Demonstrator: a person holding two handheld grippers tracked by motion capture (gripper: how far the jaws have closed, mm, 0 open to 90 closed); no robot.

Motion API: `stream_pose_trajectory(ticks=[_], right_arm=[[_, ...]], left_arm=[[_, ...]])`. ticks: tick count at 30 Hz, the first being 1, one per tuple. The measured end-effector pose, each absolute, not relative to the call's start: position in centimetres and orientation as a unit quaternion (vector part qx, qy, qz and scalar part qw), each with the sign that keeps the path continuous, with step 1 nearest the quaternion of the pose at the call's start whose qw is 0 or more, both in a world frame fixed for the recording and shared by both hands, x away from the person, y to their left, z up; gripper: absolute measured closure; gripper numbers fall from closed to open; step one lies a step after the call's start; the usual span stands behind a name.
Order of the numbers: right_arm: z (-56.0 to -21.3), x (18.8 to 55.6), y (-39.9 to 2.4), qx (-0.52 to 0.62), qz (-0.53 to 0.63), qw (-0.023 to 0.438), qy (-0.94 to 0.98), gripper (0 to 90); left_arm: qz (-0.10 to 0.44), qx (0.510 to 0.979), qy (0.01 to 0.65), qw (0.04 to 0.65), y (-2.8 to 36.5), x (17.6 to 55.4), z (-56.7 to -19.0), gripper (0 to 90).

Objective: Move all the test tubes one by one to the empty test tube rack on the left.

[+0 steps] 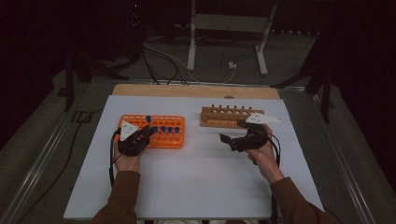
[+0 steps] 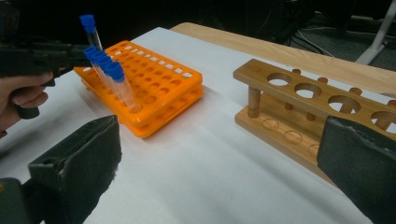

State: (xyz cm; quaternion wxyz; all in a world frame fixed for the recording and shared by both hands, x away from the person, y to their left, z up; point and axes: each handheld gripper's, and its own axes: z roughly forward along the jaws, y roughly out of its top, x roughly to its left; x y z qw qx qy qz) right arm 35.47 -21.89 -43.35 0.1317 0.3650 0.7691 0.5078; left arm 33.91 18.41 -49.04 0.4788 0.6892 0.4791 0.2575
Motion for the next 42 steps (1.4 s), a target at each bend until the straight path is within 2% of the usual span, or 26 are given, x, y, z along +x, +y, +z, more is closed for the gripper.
stream_pose_trajectory(ticks=[16,26,35,39,42], right_arm=[[-44.0,35.2,-21.9,0.365,0.507,0.125,0.771,0.0],[-44.2,35.1,-21.9,0.366,0.506,0.124,0.771,0.0],[-44.0,34.8,-22.7,0.372,0.515,0.127,0.762,0.0],[-43.9,34.5,-23.4,0.378,0.522,0.131,0.753,0.0],[-43.8,34.1,-24.2,0.383,0.525,0.139,0.747,0.0]], left_arm=[[0.252,0.721,0.470,0.442,18.3,33.3,-50.5,78.3],[0.247,0.723,0.470,0.441,18.1,33.0,-50.4,76.5],[0.215,0.712,0.493,0.452,19.1,32.8,-49.9,52.0],[0.224,0.699,0.493,0.468,19.9,32.0,-49.0,48.8],[0.236,0.687,0.488,0.484,20.3,31.2,-48.0,40.8]])
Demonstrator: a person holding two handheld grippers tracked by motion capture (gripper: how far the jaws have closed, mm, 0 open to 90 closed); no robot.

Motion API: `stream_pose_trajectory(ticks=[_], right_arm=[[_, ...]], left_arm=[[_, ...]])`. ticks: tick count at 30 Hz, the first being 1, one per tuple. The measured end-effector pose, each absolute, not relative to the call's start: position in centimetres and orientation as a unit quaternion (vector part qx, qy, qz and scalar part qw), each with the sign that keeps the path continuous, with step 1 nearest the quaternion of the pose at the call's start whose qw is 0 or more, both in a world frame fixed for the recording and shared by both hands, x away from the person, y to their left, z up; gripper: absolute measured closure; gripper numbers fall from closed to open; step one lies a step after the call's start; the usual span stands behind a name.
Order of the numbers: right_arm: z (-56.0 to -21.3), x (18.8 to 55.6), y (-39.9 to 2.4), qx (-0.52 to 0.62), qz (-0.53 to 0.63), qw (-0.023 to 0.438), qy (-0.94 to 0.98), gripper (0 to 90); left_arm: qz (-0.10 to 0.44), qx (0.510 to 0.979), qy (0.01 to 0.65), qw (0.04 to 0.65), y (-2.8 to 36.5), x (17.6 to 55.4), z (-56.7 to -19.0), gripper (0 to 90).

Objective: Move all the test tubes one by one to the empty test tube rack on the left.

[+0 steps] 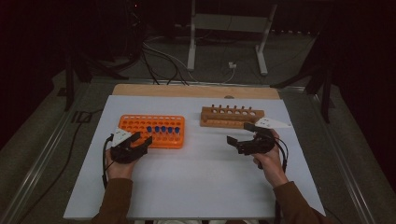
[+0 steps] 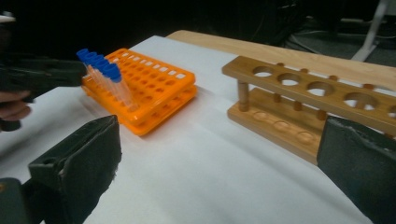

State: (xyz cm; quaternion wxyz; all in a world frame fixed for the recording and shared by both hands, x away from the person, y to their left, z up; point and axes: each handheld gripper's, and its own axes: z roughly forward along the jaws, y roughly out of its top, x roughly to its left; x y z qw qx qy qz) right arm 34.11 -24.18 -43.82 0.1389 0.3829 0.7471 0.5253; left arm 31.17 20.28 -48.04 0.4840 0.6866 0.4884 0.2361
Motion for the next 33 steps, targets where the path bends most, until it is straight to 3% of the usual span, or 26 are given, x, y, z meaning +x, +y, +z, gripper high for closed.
stream_pose_trajectory(ticks=[7,18,25,33], right_arm=[[-44.3,32.4,-25.9,0.388,0.518,0.179,0.741,0.0],[-45.7,30.0,-28.7,0.403,0.533,0.196,0.718,0.0],[-46.4,29.2,-30.6,0.422,0.538,0.201,0.701,0.0],[-46.9,28.0,-32.4,0.437,0.538,0.221,0.686,0.0]], left_arm=[[0.267,0.663,0.471,0.518,21.0,28.9,-46.1,27.5],[0.295,0.659,0.481,0.498,22.4,26.8,-45.7,1.7],[0.298,0.662,0.477,0.496,23.3,25.6,-45.8,0.7],[0.309,0.634,0.499,0.504,24.8,24.8,-46.0,0.7]])
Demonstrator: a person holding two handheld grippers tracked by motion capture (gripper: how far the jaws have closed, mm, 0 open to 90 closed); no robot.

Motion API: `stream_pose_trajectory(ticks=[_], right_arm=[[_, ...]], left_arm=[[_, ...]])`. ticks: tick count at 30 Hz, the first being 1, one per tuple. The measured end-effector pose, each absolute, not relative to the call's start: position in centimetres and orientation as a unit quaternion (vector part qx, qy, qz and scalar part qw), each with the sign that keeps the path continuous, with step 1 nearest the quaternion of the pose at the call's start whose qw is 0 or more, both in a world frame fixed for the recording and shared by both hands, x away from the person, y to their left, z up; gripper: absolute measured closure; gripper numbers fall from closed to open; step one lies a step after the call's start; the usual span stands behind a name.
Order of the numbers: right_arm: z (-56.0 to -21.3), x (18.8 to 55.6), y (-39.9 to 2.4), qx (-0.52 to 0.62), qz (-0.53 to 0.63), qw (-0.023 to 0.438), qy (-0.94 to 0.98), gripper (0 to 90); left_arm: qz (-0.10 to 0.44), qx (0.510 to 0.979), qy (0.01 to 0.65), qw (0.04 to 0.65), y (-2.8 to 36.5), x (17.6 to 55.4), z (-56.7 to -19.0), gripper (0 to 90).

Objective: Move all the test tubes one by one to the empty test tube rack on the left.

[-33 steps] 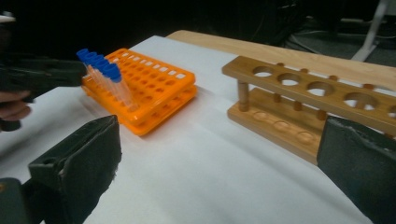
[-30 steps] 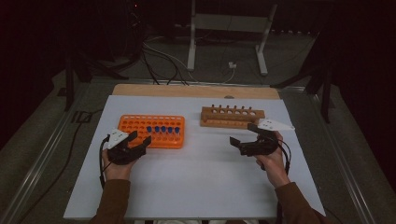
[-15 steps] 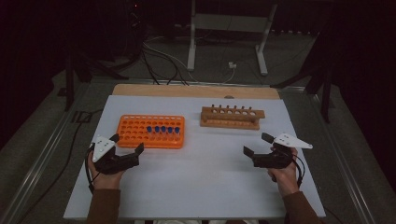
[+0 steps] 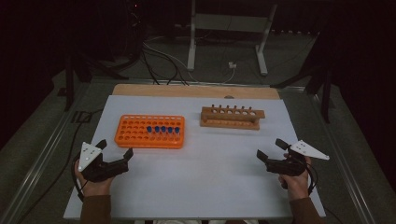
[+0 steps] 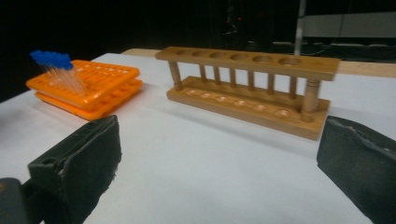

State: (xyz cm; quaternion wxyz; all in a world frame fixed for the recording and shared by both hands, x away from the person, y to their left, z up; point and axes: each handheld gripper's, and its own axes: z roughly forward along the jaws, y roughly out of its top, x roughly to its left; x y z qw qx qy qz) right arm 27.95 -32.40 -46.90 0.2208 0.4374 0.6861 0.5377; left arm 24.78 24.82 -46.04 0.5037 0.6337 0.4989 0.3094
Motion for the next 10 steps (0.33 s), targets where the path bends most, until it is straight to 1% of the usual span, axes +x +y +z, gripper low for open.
stream_pose_trajectory(ticks=[2,10], right_arm=[[-46.99,27.72,-32.64,0.437,0.529,0.231,0.690,0.0],[-47.45,27.61,-33.27,0.455,0.520,0.228,0.686,0.0]], left_arm=[[0.314,0.630,0.500,0.505,25.02,24.63,-45.99,0.7],[0.313,0.625,0.509,0.503,25.22,24.60,-46.16,0.7]])
